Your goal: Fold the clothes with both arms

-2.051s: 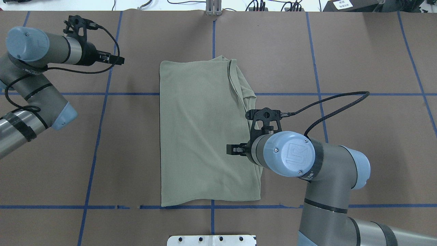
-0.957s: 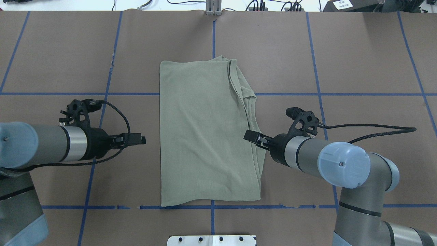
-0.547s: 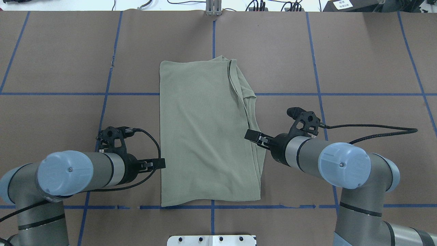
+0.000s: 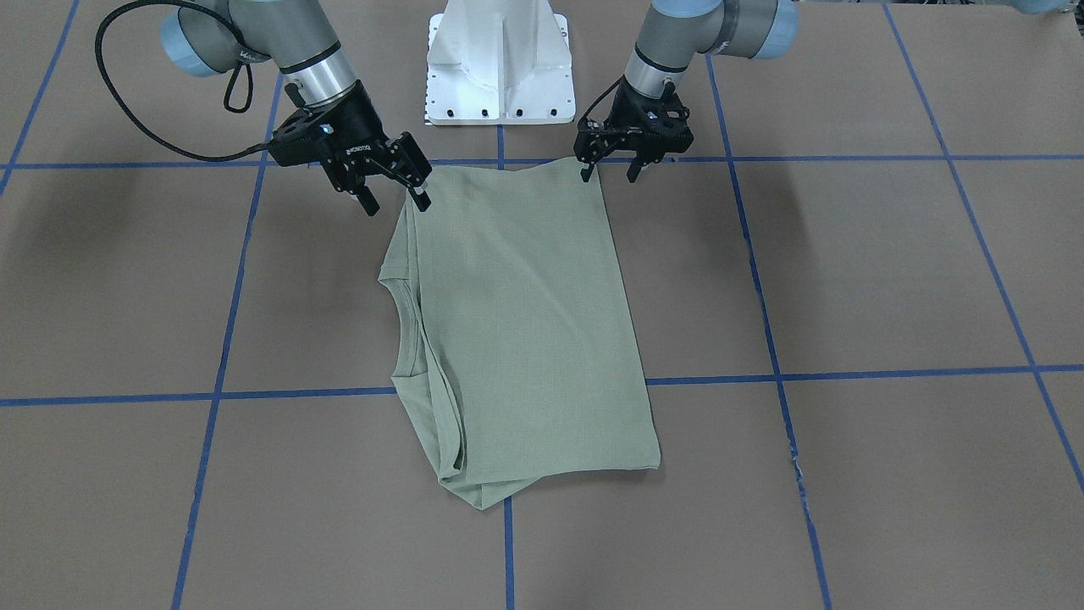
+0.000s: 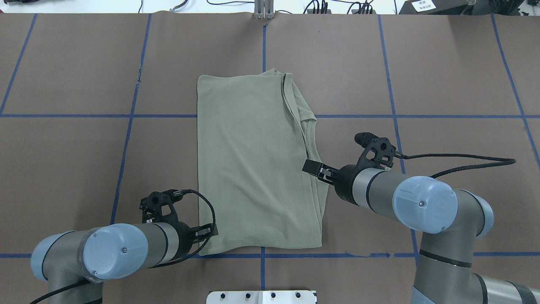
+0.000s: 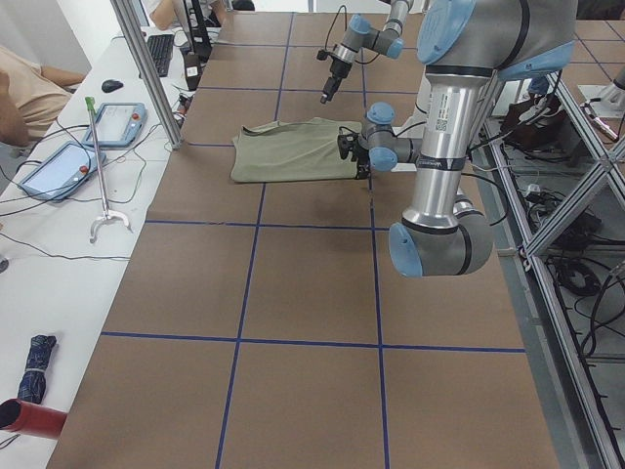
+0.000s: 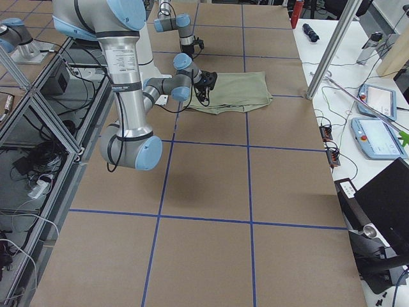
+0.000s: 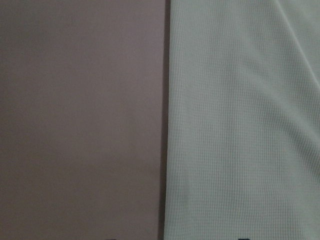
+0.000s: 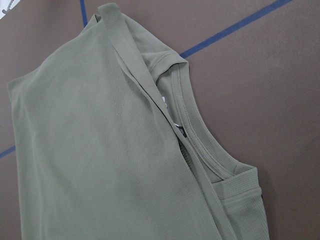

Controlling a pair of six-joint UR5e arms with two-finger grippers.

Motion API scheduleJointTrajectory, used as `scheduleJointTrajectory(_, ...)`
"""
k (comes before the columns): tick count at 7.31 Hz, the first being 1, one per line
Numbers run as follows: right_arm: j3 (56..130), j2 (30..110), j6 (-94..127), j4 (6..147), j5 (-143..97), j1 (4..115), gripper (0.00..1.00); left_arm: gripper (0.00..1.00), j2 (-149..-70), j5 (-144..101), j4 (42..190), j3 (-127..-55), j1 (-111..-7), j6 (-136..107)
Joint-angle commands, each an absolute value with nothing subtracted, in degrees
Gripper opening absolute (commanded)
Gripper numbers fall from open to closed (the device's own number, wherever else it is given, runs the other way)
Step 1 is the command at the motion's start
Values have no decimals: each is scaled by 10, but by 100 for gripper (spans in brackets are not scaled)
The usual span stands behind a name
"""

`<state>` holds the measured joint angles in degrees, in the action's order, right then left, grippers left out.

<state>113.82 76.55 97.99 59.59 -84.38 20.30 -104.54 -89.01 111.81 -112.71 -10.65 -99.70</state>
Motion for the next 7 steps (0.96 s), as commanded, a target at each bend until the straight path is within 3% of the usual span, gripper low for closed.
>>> scheduleJointTrajectory(1,1137,765,982,596,-844,203,100,67,-1049,-864,1119,-1121,-85,-1050)
scheduleJointTrajectory(7,1137,763,983,596,-844,202,100,66,-1050,-854,1121,-1117,-84,-1044)
